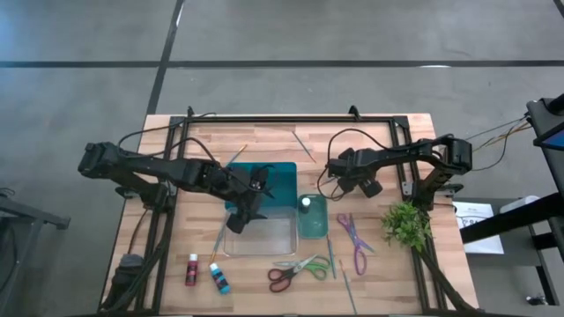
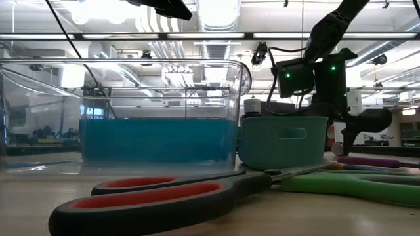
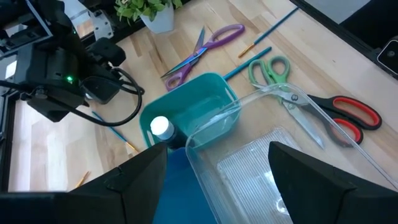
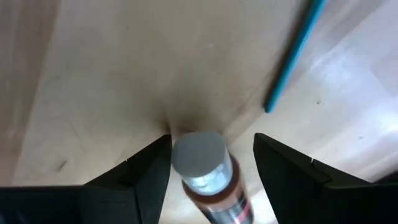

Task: Pick & Place Paint Supplies
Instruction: Put the brown paint bottle into the green bin

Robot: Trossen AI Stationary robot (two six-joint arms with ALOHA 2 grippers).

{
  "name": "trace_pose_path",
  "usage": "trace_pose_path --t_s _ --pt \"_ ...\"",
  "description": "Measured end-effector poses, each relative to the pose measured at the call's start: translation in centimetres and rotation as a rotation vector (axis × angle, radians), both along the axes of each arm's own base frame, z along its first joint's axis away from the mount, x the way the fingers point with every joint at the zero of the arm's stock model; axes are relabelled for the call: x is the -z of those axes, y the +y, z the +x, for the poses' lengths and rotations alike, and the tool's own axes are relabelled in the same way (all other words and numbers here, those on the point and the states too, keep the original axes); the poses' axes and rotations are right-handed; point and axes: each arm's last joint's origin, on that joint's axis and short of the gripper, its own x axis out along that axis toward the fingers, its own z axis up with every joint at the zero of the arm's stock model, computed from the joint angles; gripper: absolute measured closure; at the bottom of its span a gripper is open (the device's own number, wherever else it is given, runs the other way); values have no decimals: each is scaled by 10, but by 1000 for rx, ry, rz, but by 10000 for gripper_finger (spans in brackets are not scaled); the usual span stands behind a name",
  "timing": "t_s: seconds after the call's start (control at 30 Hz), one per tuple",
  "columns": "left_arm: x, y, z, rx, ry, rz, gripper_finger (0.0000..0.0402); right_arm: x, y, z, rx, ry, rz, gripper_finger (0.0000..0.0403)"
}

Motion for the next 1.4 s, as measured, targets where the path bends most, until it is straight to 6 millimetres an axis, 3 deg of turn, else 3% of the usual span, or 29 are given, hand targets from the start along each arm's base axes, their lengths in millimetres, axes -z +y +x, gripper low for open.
trace_pose_path --t_s 0.3,0.63,0.83,0.97,1.1,1.27,1.4 --pt "0 -2 0 15 1 -6 113 3 0 -3 -4 13 -14 193" --pt "0 -7 -1 29 1 -6 113 4 0 -3 -8 12 -6 292" --pt "0 -7 -1 28 2 -5 113 -17 -1 11 86 -55 -30 292" --pt "0 -7 -1 27 2 -5 113 -55 1 25 173 -204 -46 292" --pt "1 -7 -2 26 10 -5 113 -110 8 27 252 -447 -23 292" --pt "1 -7 -2 24 11 -7 113 -194 21 6 361 -881 121 292" --pt "-2 -7 1 18 -32 -7 113 -243 36 -17 370 -1233 329 292"
